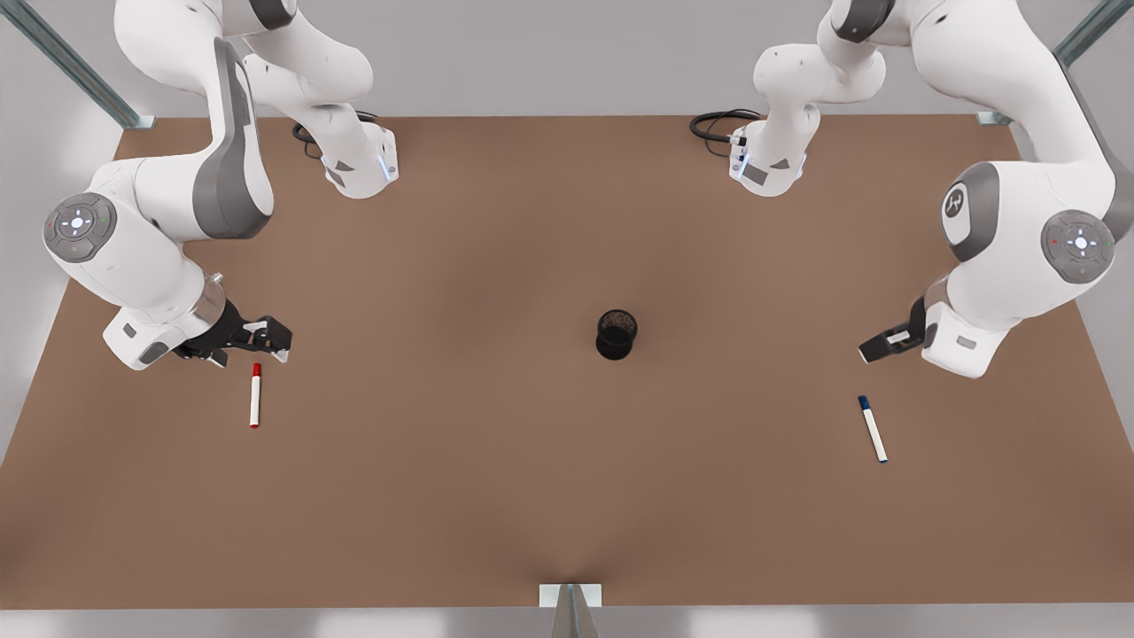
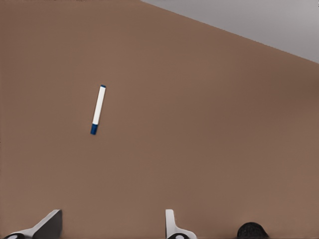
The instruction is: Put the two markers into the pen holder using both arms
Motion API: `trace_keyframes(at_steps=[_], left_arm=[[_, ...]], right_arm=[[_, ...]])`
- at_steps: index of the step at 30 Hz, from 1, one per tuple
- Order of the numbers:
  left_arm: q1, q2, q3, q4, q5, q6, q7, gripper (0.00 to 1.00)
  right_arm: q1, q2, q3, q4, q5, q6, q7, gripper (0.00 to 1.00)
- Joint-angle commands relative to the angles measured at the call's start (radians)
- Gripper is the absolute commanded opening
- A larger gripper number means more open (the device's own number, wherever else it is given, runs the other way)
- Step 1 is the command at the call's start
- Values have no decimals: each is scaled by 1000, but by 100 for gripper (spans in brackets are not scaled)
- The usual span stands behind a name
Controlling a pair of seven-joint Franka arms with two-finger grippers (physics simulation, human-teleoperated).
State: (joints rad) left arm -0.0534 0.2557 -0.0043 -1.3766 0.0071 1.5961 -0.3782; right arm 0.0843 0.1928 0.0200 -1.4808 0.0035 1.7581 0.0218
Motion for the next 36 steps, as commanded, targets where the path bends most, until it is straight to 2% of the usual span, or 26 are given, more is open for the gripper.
trace_keyframes(at_steps=[1, 3, 6, 8, 12, 15, 20, 22, 29, 36], left_arm=[[1, 5, 0, 1, 10, 13, 377, 100], [1, 46, 0, 5, 11, 24, 407, 100], [53, 151, 3, -31, 50, 246, 499, 100], [124, 165, 3, -196, 41, 502, 584, 100], [201, 281, 4, -197, -4, 637, 694, 100], [234, 373, 3, -196, -2, 762, 762, 100], [231, 462, 3, -173, 4, 823, 803, 100], [245, 479, 1, -173, 1, 828, 818, 100], [273, 536, -5, -171, -10, 875, 854, 100], [265, 556, -3, -173, -142, 889, 849, 100]], right_arm=[[0, -1, 0, 1, 1, 0, -14, 100], [2, -1, 0, 1, 1, 0, -14, 100], [2, -1, 0, 1, 1, 0, -10, 100], [2, 0, 0, -1, 1, 1, -2, 100], [-1, 43, -5, -15, -5, 12, 1, 100], [-23, 126, -5, -55, -7, 113, 1, 100], [-90, 323, -5, -53, -7, 267, -16, 100], [-139, 369, 2, -62, -3, 274, -37, 100], [-293, 433, 3, -119, 0, 374, -249, 100], [-321, 540, -3, -101, -36, 543, -350, 100]])
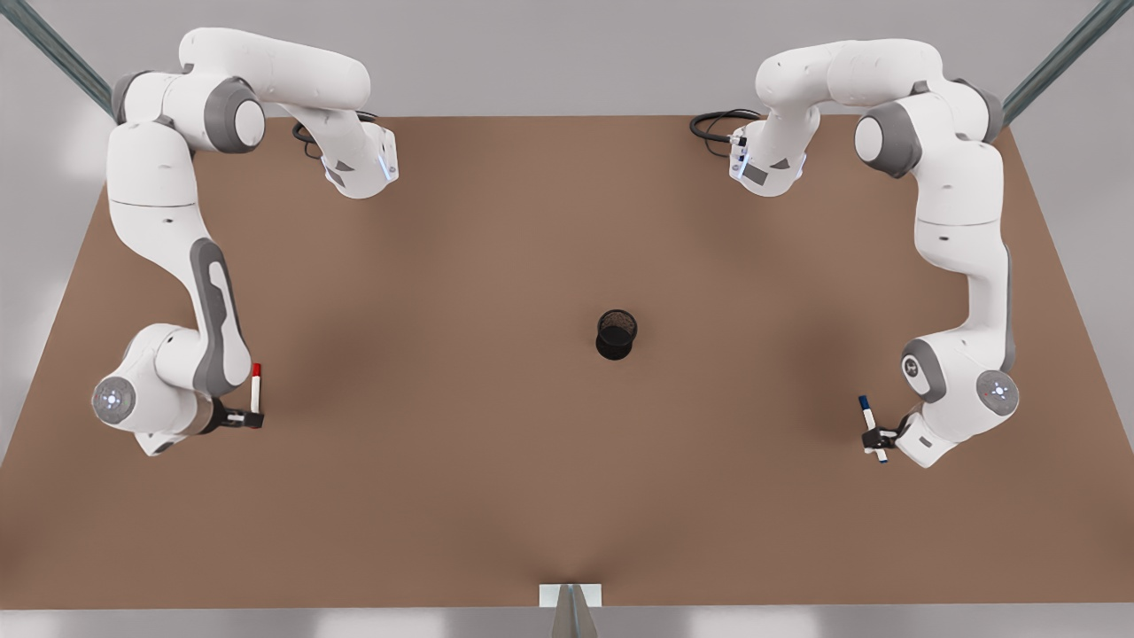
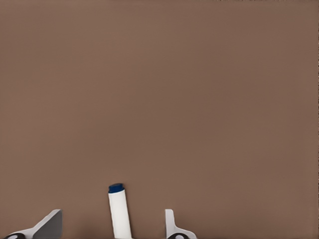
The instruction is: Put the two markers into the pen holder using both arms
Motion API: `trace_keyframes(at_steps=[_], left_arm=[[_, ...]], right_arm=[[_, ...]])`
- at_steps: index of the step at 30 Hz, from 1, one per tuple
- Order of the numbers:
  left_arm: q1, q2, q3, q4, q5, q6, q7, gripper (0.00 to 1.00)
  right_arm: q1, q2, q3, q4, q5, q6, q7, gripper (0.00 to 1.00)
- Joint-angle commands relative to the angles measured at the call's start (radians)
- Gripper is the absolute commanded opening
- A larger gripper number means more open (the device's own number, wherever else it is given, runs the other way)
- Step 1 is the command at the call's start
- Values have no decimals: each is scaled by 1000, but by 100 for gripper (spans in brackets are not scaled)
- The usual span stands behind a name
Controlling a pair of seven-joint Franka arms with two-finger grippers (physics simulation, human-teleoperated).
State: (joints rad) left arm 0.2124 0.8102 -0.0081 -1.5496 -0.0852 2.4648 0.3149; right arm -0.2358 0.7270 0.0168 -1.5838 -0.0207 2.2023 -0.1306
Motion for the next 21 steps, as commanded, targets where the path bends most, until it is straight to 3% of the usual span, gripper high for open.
trace_keyframes(at_steps=[1, 4, 6, 8, 13, 16, 18, 21], left_arm=[[-1, 4, 0, 0, -56, 20, 150, 100], [-1, 17, 0, 2, -70, 20, 151, 97], [-1, 18, 0, 0, -68, 22, 158, 76], [-1, 18, 0, 0, -68, 22, 158, 67], [-1, 23, 0, 0, -67, 22, 159, 58], [-1, 24, 0, 0, -68, 22, 156, 46], [-1, 24, 0, 0, -68, 22, 151, 40], [-1, 24, 0, 0, -70, 22, 151, 35]], right_arm=[[0, 15, -1, 1, -12, 106, -199, 100], [0, 35, -1, -1, -18, 111, -198, 100], [0, 38, -1, -5, -38, 120, -198, 100], [1, 49, -1, -7, -38, 119, -199, 97], [-19, 32, 5, -50, -38, 114, -245, 97], [-19, 9, 5, -82, -38, 119, -251, 96], [-19, 11, 5, -85, -39, 131, -264, 89], [-22, 0, 5, -107, -39, 137, -270, 87]])
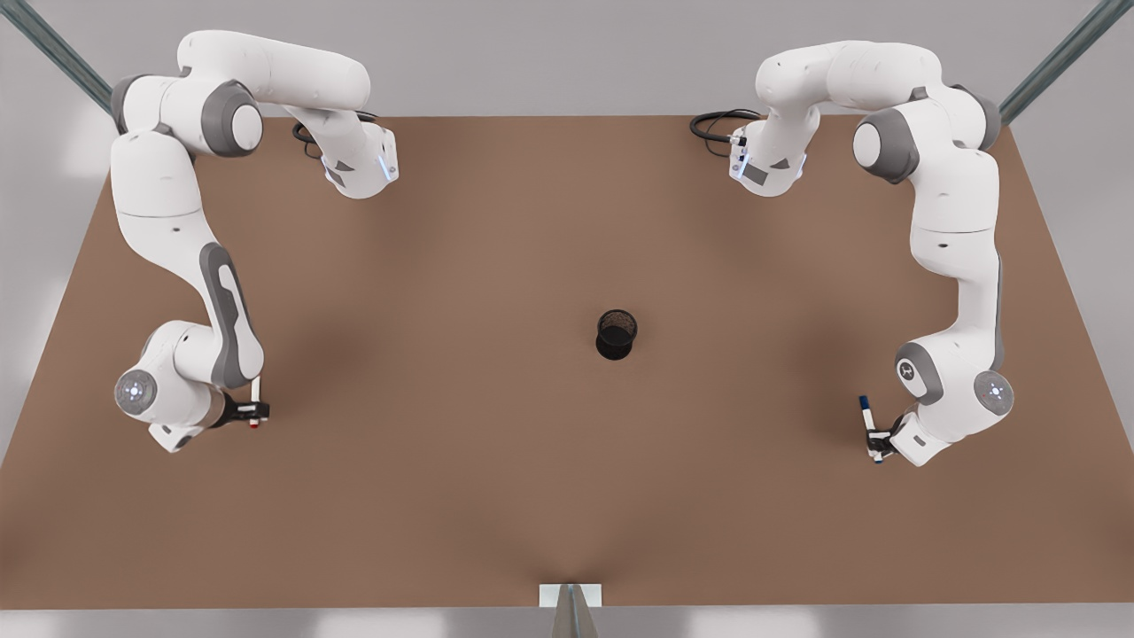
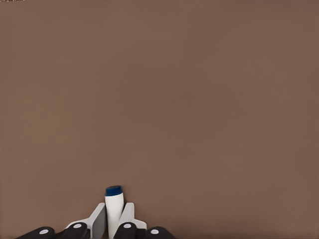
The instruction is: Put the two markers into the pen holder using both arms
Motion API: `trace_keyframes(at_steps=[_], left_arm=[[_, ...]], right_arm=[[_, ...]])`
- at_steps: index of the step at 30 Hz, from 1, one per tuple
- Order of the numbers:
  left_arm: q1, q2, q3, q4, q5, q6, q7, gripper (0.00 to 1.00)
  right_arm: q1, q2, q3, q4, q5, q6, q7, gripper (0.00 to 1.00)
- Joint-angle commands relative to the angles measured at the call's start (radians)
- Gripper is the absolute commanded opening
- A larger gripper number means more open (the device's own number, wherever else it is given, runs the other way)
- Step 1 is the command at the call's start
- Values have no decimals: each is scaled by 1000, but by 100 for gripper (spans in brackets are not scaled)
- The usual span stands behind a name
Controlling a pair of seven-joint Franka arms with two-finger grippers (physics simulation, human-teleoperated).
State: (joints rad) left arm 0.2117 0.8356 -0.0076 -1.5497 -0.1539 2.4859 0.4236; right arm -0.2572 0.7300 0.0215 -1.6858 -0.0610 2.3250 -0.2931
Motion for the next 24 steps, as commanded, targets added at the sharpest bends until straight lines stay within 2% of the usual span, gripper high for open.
trace_keyframes(at_steps=[1, 9, 12, 14, 17, 20, 21, 22, 24], left_arm=[[0, -1, 0, 0, -1, 1, 43, 33], [0, -1, 0, 0, -1, 1, 43, 30], [0, -1, 0, 0, -3, 1, 40, 21], [0, -1, 0, 0, -3, 1, 40, 21], [-3, -12, -2, -3, -9, -5, 40, 21], [-12, -144, -104, -7, -16, -182, -77, 21], [-57, -213, -126, 2, -16, -292, -181, 21], [-95, -270, -175, 5, -32, -389, -284, 21], [-107, -349, -322, 6, -142, -441, -382, 21]], right_arm=[[-2, -6, 0, -11, 1, 14, -112, 87], [-11, -6, 0, -23, 1, 17, -126, 70], [-11, -4, 0, -26, 1, 17, -126, 67], [-11, -4, 0, -26, 1, 17, -126, 67], [-11, -11, 2, -28, 1, 14, -126, 59], [-8, -18, 3, -28, 1, 11, -126, 52], [-10, -17, 2, -32, 1, 13, -126, 48], [-10, -15, 2, -32, 1, 16, -126, 47], [-10, -15, 2, -37, 1, 11, -124, 43]])
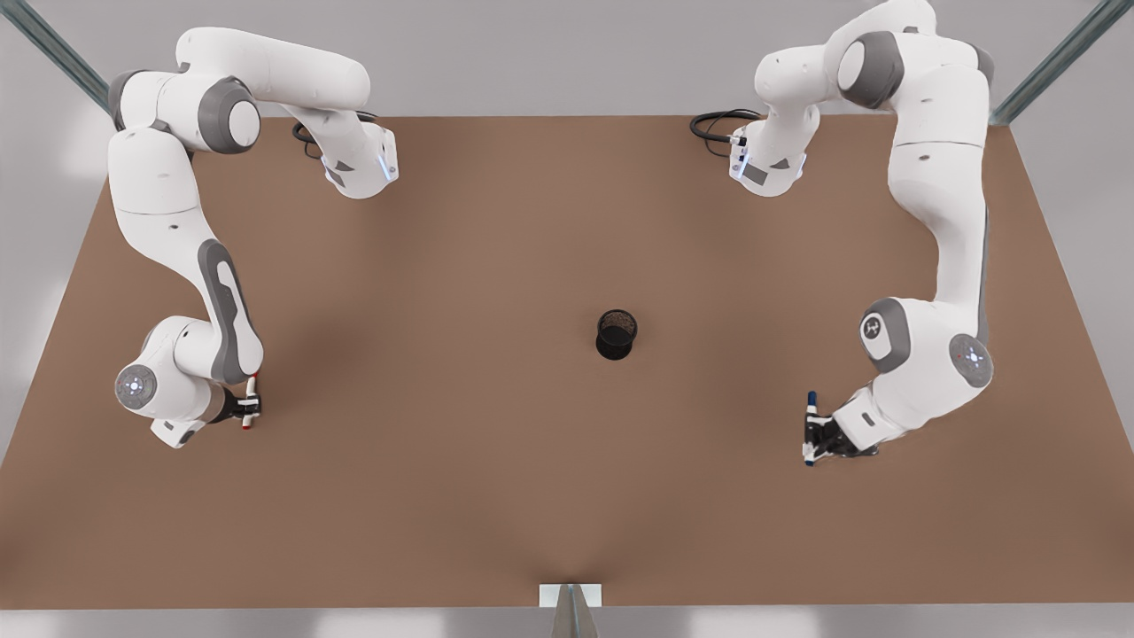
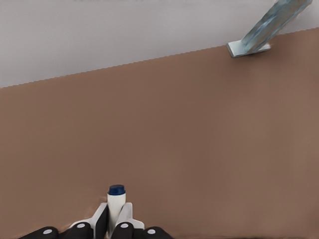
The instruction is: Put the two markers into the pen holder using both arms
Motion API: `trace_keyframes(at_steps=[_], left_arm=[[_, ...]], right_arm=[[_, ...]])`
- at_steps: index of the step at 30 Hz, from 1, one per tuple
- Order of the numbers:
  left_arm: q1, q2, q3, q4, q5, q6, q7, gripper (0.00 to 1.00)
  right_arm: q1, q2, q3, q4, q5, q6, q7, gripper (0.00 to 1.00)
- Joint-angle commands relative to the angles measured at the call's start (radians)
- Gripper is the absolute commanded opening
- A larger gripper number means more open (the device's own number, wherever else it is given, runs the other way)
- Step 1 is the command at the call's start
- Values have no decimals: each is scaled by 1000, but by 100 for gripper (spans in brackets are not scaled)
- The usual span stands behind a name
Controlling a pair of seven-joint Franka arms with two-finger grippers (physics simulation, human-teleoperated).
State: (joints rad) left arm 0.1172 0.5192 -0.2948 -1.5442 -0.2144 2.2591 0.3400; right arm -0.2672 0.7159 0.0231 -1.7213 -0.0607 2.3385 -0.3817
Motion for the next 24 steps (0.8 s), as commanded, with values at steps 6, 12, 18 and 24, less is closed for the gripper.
trace_keyframes(at_steps=[6, 12, 18, 24], left_arm=[[-5, -33, -135, -51, -497, -222, 451, 21], [-7, -136, -136, -278, -792, -170, 1016, 21], [-27, -153, -161, -283, -824, -181, 1490, 21], [-79, -119, -175, -383, -1238, -190, 2113, 21]], right_arm=[[0, -3, 0, -1, 2, 1, -34, 21], [6, -32, 1, 0, 2, -22, -31, 21], [0, -188, 92, 6, 12, -217, 20, 21], [10, -351, 238, 54, 53, -406, 188, 21]])
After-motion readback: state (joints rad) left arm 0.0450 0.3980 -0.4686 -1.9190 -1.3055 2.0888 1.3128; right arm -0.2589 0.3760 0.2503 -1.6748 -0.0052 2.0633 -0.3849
